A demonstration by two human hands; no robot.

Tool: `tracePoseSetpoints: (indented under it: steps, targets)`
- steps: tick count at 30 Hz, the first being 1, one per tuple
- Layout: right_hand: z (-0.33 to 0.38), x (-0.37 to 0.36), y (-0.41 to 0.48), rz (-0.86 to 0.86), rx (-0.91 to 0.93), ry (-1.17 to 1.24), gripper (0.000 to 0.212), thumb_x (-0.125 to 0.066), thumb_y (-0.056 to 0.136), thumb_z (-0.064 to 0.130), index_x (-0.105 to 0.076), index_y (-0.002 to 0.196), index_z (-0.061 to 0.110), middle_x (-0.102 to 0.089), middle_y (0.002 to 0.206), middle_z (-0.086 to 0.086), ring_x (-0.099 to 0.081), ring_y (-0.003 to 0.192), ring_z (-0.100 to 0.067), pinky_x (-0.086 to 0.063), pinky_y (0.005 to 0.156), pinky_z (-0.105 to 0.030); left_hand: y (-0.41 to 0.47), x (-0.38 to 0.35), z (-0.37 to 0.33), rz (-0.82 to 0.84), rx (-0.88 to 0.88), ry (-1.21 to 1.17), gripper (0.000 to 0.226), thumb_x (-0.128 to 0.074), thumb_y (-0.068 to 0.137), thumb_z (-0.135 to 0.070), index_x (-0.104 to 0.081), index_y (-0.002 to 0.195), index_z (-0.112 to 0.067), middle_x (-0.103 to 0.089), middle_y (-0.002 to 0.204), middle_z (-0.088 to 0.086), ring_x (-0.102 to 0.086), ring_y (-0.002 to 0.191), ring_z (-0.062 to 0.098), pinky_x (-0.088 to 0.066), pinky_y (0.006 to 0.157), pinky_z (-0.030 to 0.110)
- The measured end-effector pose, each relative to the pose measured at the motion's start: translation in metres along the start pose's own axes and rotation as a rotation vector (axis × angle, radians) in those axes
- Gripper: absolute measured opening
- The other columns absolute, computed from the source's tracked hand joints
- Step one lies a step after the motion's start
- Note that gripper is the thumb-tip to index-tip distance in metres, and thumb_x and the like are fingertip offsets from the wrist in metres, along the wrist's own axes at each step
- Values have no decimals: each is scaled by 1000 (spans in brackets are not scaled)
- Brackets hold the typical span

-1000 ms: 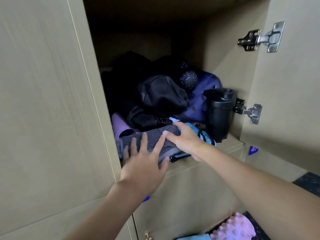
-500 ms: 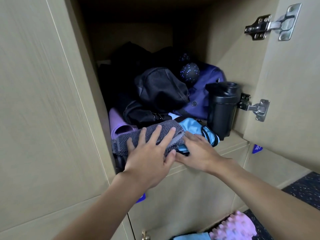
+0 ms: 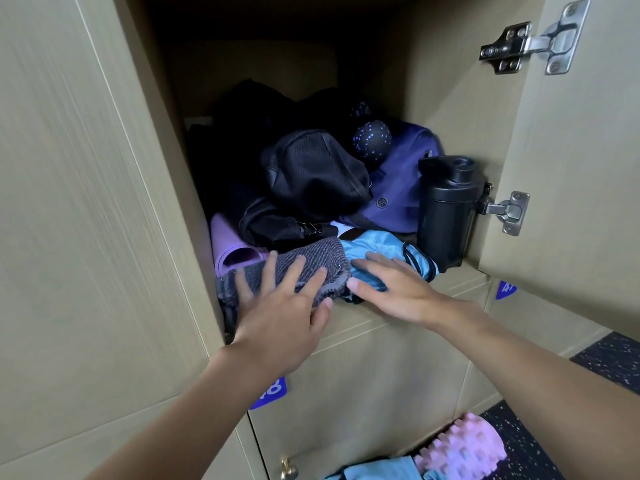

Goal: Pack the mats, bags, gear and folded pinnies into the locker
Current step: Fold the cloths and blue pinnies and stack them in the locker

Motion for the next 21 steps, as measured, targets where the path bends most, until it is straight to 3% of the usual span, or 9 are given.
tracePoseSetpoints:
  steps: [3, 8, 12, 21]
  targets:
    - [-1, -3, 0, -47, 45, -34, 79, -41, 85, 76, -24, 153, 40, -18, 164, 6, -13, 151, -13, -5, 123, -31, 8, 2, -9, -65, -104, -105, 82, 2, 86, -58, -33, 152, -22, -9, 166, -10, 2, 153, 14, -6, 122, 48]
    - [-5, -5, 1, -82, 69, -118, 78, -42, 87, 74, -29, 152, 34, -25, 161, 3, -21, 149, -19, -14, 122, -34, 12, -10, -9, -32, -105, -105, 77, 6, 79, -62, 6, 154, -44, -10, 165, -12, -4, 152, 17, -10, 118, 56]
    - [-6, -4, 2, -59, 44, -148, 69, -43, 90, 70, -31, 151, 39, -21, 163, 6, -18, 149, -20, -12, 122, -36, 8, -15, -3, -19, -107, -51, 77, 8, 81, -63, -2, 155, -47, -5, 166, -12, 0, 153, 21, -9, 116, 60]
    - [-6, 1, 7, -50, 6, -158, 67, -46, 90, 67, -33, 150, 41, -19, 163, 10, -19, 149, -18, -12, 122, -34, 1, -20, 3, 3, -82, 6, 78, 6, 79, -71, 5, 153, -48, 4, 166, -15, 5, 152, 23, -5, 115, 61]
Point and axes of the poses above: each hand's wrist, its own y-axis towards the middle knuckle, its own x-axis out of the back of the hand, z = x × y, the point moved 2 cm from there along y, towards the middle knuckle
